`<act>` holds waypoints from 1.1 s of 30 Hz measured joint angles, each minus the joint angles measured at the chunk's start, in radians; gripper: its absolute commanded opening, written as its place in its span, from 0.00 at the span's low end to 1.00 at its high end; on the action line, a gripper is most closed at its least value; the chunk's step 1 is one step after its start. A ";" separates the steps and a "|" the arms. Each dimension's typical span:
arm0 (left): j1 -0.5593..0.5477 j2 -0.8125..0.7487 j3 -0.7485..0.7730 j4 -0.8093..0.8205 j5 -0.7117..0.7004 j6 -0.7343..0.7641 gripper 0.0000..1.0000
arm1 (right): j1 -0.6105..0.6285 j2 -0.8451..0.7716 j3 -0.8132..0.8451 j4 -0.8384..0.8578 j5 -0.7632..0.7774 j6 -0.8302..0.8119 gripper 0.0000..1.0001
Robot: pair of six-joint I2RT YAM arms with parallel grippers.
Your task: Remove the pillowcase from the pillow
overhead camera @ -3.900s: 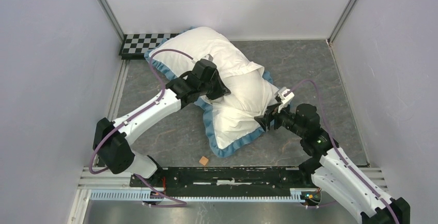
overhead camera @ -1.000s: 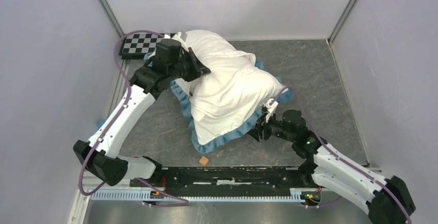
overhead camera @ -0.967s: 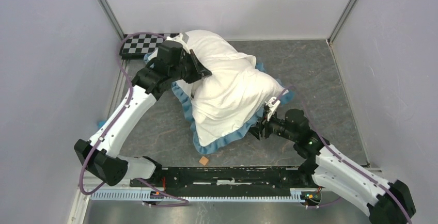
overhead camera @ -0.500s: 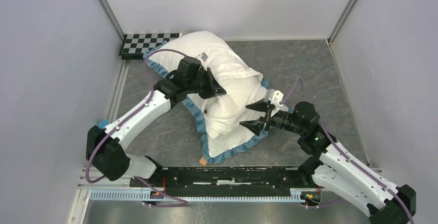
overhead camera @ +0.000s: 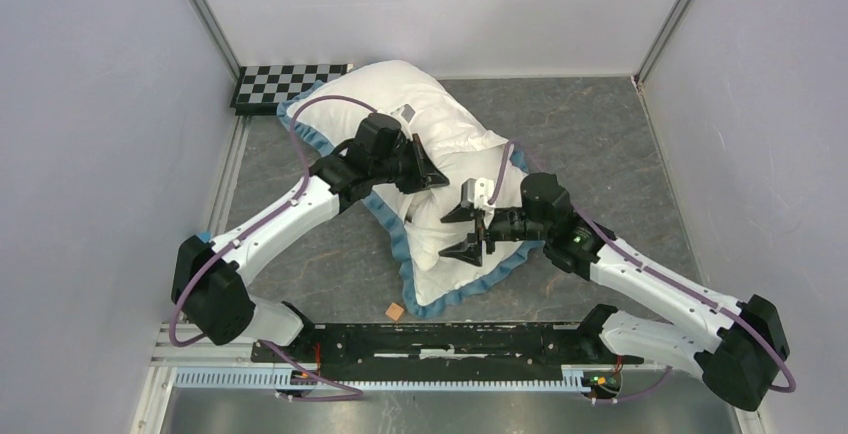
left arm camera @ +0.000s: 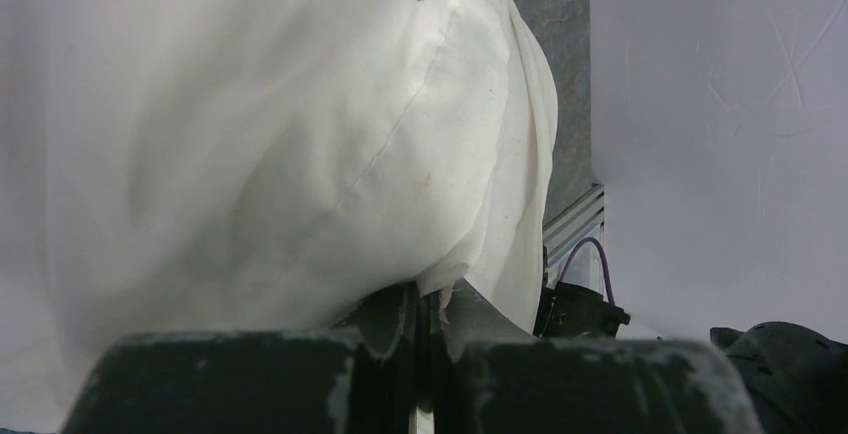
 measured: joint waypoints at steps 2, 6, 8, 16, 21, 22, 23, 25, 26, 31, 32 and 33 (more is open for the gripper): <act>0.000 0.005 0.002 -0.001 0.001 0.000 0.02 | 0.020 0.013 -0.003 -0.045 0.013 -0.023 0.68; -0.001 0.021 0.015 -0.003 0.003 0.000 0.02 | 0.046 0.033 -0.005 -0.130 0.058 -0.055 0.63; -0.002 0.024 0.021 -0.008 0.003 0.001 0.02 | 0.061 0.044 -0.005 -0.167 0.095 -0.071 0.58; -0.005 0.024 0.041 -0.052 -0.014 0.003 0.02 | 0.097 0.047 -0.005 -0.220 0.154 -0.097 0.29; -0.005 0.043 0.089 -0.091 -0.034 0.015 0.02 | 0.126 0.026 -0.021 -0.206 0.150 -0.087 0.27; -0.005 0.053 0.105 -0.102 -0.038 0.019 0.02 | 0.130 0.018 -0.031 -0.200 0.151 -0.084 0.24; -0.005 0.063 0.119 -0.114 -0.039 0.023 0.02 | 0.132 0.007 -0.043 -0.193 0.152 -0.080 0.21; -0.005 0.081 0.148 -0.134 -0.039 0.030 0.02 | 0.134 -0.012 -0.072 -0.178 0.164 -0.069 0.12; -0.005 0.089 0.161 -0.145 -0.039 0.032 0.02 | 0.134 -0.019 -0.086 -0.173 0.176 -0.064 0.05; -0.005 0.105 0.206 -0.191 -0.042 0.045 0.02 | 0.137 -0.038 -0.136 -0.150 0.253 -0.022 0.00; -0.005 0.105 0.212 -0.198 -0.045 0.046 0.02 | 0.138 -0.043 -0.145 -0.142 0.261 -0.014 0.00; -0.005 0.105 0.220 -0.212 -0.047 0.047 0.02 | 0.141 -0.049 -0.158 -0.130 0.269 -0.006 0.00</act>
